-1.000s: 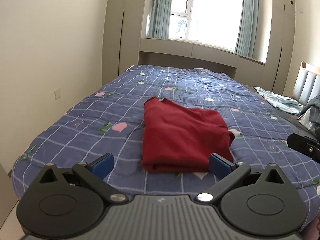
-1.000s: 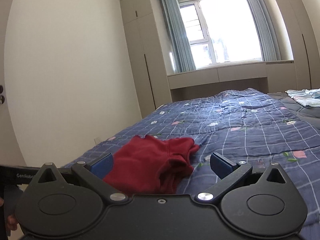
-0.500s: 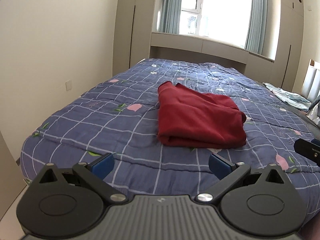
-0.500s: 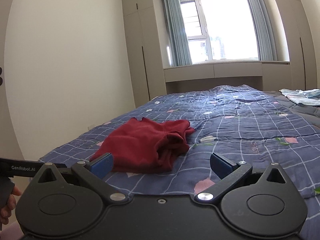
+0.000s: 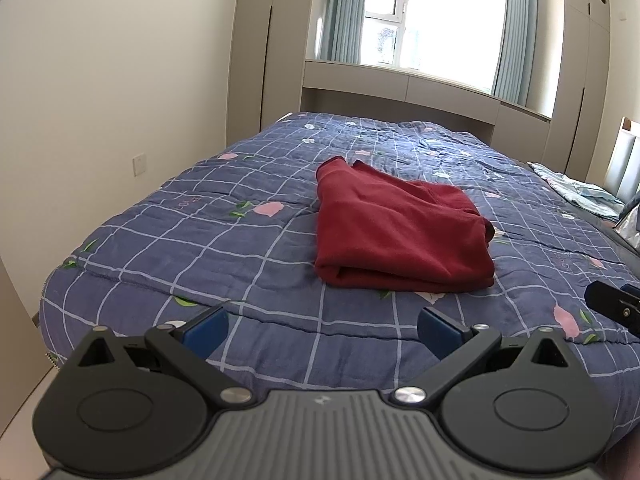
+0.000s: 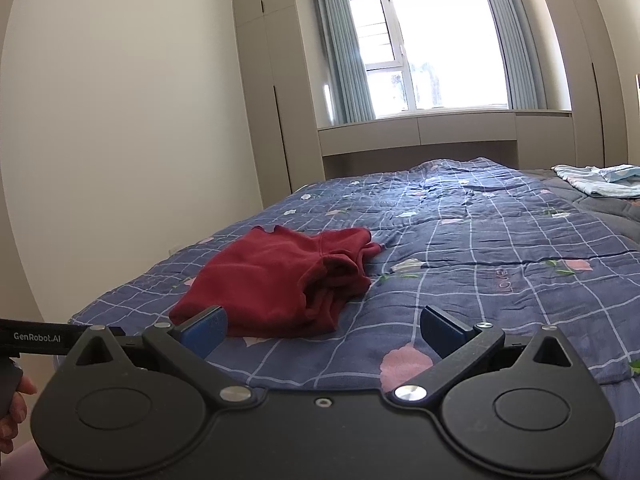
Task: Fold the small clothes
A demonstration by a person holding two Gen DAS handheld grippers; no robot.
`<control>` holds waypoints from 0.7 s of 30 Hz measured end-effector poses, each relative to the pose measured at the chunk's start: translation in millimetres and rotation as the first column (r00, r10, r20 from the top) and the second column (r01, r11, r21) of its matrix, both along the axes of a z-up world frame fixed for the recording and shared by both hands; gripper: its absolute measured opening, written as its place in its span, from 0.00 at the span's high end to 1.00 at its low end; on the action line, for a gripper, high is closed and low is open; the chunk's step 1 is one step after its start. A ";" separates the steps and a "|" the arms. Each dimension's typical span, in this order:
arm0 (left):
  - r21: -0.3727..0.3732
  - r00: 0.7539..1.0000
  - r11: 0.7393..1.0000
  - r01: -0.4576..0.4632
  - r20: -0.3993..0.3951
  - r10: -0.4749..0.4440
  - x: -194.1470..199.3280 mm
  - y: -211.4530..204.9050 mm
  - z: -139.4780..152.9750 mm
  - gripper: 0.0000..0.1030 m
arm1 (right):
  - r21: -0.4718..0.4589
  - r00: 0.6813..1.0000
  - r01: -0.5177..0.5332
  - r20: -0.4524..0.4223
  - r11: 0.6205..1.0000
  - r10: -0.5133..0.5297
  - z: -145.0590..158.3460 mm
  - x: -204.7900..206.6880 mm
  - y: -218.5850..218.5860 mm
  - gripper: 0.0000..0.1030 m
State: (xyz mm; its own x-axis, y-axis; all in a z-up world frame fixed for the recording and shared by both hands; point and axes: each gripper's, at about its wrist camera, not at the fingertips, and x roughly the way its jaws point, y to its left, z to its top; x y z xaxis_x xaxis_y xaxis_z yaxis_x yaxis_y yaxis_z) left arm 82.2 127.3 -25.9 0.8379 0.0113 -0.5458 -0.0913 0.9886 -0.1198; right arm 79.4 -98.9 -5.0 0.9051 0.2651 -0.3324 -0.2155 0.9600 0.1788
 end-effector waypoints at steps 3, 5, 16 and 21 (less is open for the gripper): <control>0.000 1.000 1.000 0.001 0.000 -0.001 0.1 -0.3 0.4 0.00 | 0.003 1.000 0.001 0.000 1.000 -0.001 0.1 0.4 -0.7 0.00; 0.001 1.000 1.000 0.000 0.000 0.000 0.0 -0.5 0.7 0.00 | 0.003 1.000 0.002 0.001 1.000 -0.002 0.0 0.2 -0.9 0.00; 0.003 1.000 1.000 -0.009 -0.001 0.009 -1.2 2.2 0.1 0.00 | 0.004 1.000 0.001 -0.001 1.000 -0.001 -1.2 0.4 -0.8 0.00; -0.001 1.000 1.000 -0.010 0.000 0.010 -1.3 2.6 -0.1 0.00 | 0.003 1.000 -0.002 -0.002 1.000 0.002 -1.2 0.8 -0.8 0.00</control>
